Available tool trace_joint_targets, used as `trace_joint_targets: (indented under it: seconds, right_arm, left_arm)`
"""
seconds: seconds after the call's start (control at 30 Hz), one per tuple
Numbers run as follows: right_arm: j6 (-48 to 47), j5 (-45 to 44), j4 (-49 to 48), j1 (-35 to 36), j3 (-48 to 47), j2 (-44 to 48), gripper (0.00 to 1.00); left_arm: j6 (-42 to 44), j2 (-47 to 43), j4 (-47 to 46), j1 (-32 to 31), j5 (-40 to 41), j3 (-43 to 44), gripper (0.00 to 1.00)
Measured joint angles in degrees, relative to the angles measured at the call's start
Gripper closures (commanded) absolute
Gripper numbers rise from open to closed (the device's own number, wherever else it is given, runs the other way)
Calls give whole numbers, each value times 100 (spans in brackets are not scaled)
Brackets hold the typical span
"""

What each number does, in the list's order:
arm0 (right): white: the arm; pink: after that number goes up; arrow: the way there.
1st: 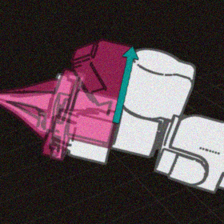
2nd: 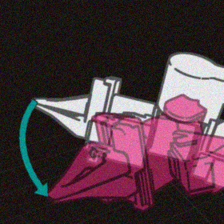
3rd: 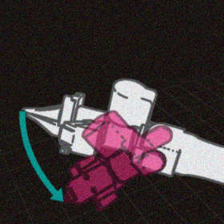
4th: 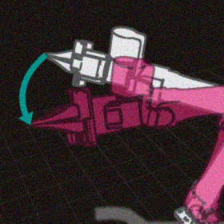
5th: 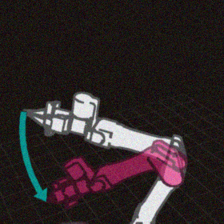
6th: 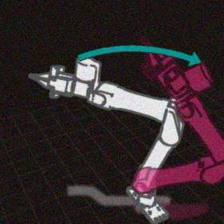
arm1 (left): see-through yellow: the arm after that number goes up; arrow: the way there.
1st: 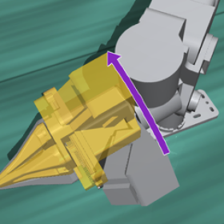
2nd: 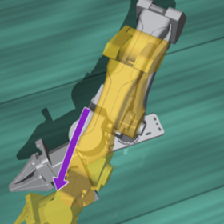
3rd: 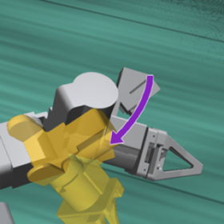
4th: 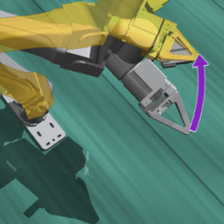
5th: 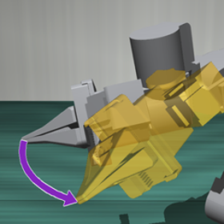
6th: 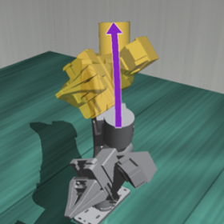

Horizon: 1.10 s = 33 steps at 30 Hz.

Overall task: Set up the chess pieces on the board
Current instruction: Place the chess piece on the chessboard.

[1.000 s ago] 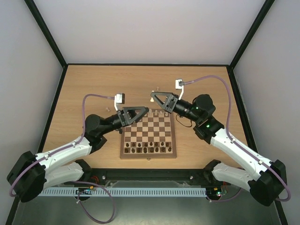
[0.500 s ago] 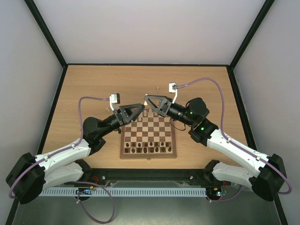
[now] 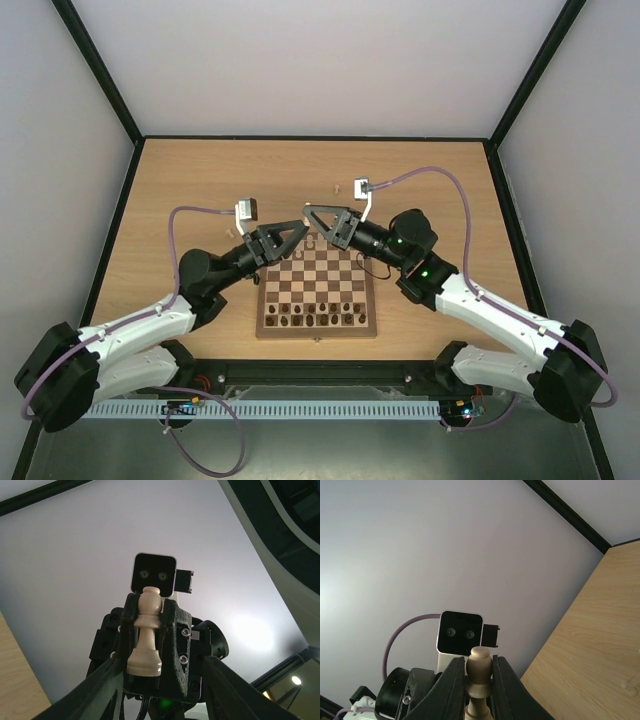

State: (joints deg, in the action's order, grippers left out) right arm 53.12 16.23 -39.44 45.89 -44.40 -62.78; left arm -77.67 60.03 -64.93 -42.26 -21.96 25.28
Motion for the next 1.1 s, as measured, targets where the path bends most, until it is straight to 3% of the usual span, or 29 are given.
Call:
trace_joint_targets:
  seconds: [0.2, 0.43, 0.73, 1.1]
  right_arm:
    - [0, -11, -24, 35, 2, -17, 91]
    - [2, -22, -72, 59, 2, -17, 91]
    - [0, -28, -72, 63, 2, -17, 91]
    - [0, -28, -70, 63, 2, -15, 91]
  left_arm:
    - [-37, 72, -24, 0, 2, -4, 75]
    - [-28, 81, -31, 0, 17, -24, 81]
    - [44, 81, -24, 0, 61, -24, 69]
    - [162, 81, -4, 0, 125, -24, 69]
